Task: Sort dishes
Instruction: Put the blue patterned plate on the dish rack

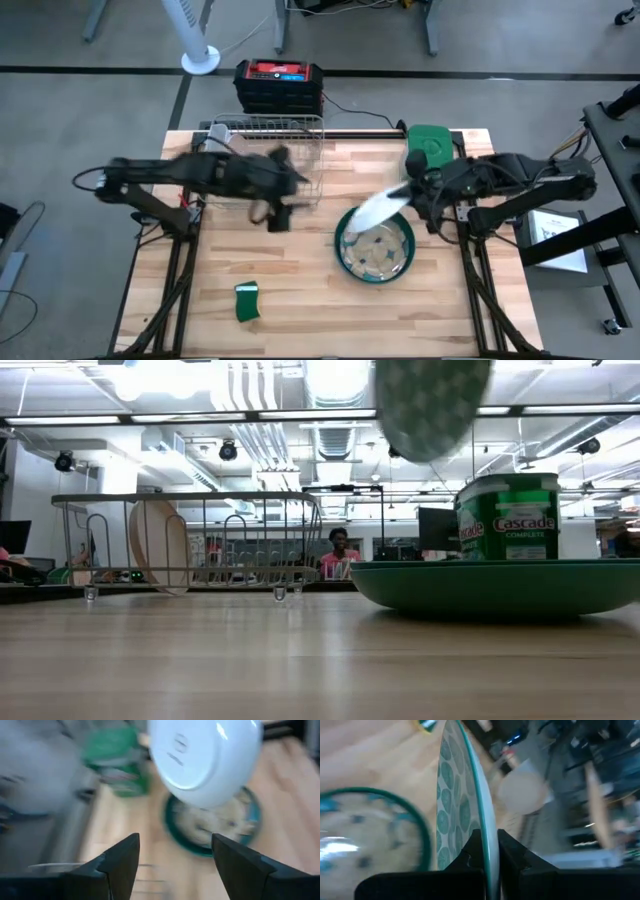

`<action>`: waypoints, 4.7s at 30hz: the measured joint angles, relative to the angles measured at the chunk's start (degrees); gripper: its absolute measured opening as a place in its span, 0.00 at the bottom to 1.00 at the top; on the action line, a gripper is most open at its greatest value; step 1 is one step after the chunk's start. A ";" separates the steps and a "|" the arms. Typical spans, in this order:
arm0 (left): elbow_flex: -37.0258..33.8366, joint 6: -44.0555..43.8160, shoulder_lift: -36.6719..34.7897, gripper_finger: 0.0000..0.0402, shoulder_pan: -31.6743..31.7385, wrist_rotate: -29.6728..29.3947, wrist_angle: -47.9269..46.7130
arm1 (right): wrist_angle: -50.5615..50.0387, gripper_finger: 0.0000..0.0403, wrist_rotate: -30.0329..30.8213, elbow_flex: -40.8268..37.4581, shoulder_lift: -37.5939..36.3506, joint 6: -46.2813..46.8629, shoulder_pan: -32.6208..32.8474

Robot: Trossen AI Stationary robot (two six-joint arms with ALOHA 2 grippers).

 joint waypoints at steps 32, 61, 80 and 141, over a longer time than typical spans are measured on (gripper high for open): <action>-0.09 17.24 -23.68 0.58 2.96 -33.92 0.64 | -7.43 0.01 -52.48 58.66 54.20 -39.81 -38.01; -18.19 -31.36 -21.20 0.04 25.05 -43.47 -29.30 | -21.01 0.01 -46.16 58.70 52.08 -41.41 -38.31; -21.60 -27.71 -7.11 0.00 48.87 -30.63 -29.50 | -26.35 0.01 -46.69 58.70 51.40 -40.20 -38.07; -28.78 -29.48 -3.02 0.00 40.99 -11.79 -27.41 | -28.12 0.01 -46.71 58.68 51.38 -37.36 -37.31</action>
